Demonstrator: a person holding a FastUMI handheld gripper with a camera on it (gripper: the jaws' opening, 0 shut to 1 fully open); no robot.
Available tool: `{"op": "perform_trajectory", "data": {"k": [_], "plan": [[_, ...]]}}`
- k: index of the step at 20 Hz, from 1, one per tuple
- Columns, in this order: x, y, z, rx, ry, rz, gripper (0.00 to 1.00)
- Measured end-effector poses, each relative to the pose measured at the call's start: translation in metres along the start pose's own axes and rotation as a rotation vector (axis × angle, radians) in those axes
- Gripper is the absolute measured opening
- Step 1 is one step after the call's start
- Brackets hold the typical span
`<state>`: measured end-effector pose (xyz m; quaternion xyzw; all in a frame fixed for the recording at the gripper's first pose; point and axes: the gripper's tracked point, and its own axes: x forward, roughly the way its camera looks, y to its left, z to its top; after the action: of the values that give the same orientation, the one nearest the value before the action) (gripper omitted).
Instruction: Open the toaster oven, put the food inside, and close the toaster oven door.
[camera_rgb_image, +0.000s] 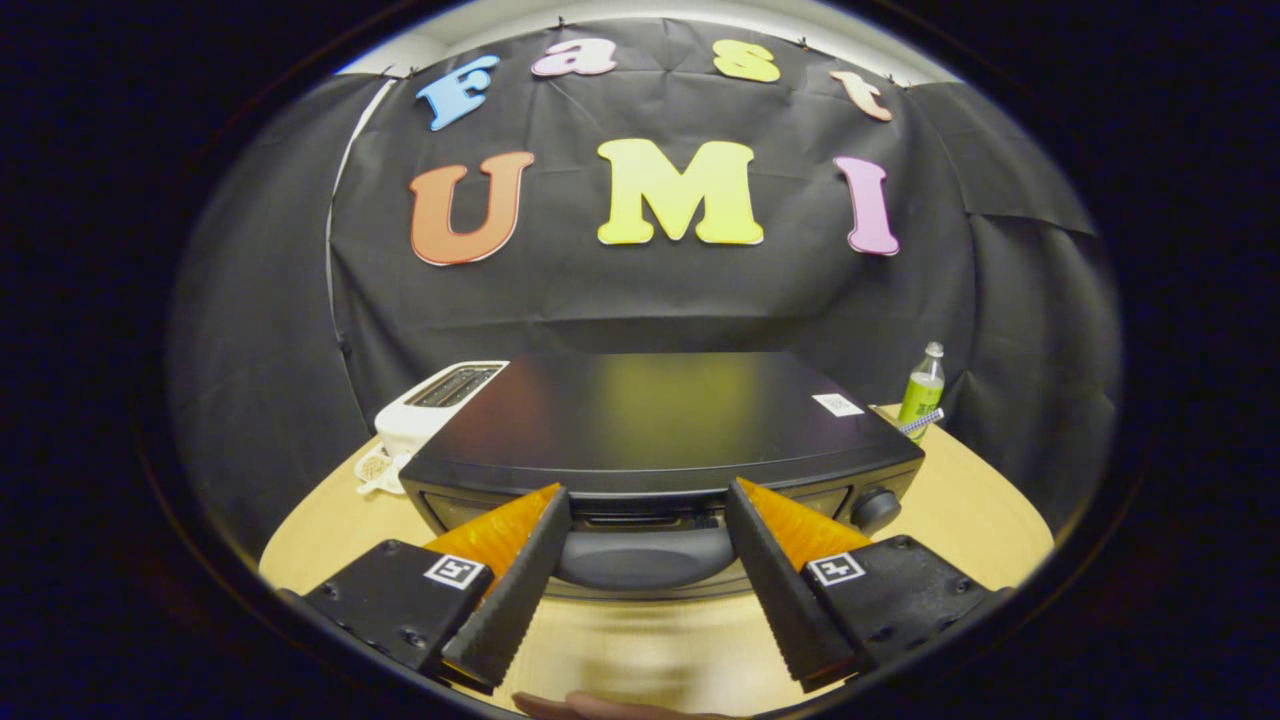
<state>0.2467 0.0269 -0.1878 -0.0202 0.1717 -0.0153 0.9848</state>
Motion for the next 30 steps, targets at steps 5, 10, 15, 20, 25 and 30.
{"op": "perform_trajectory", "data": {"k": [5, 10, 15, 20, 25, 30], "plan": [[-0.019, -0.001, -0.014, 0.004, 0.045, 0.01, 1.0], [-0.044, -0.003, -0.036, 0.026, 0.123, 0.026, 1.0], [-0.063, -0.003, -0.06, 0.004, 0.2, 0.019, 1.0], [-0.078, -0.007, -0.094, -0.042, 0.276, 0.002, 1.0], [-0.084, -0.007, -0.12, -0.019, 0.389, 0.01, 1.0], [-0.089, -0.006, -0.158, 0.058, 0.529, 0.029, 1.0]]}}
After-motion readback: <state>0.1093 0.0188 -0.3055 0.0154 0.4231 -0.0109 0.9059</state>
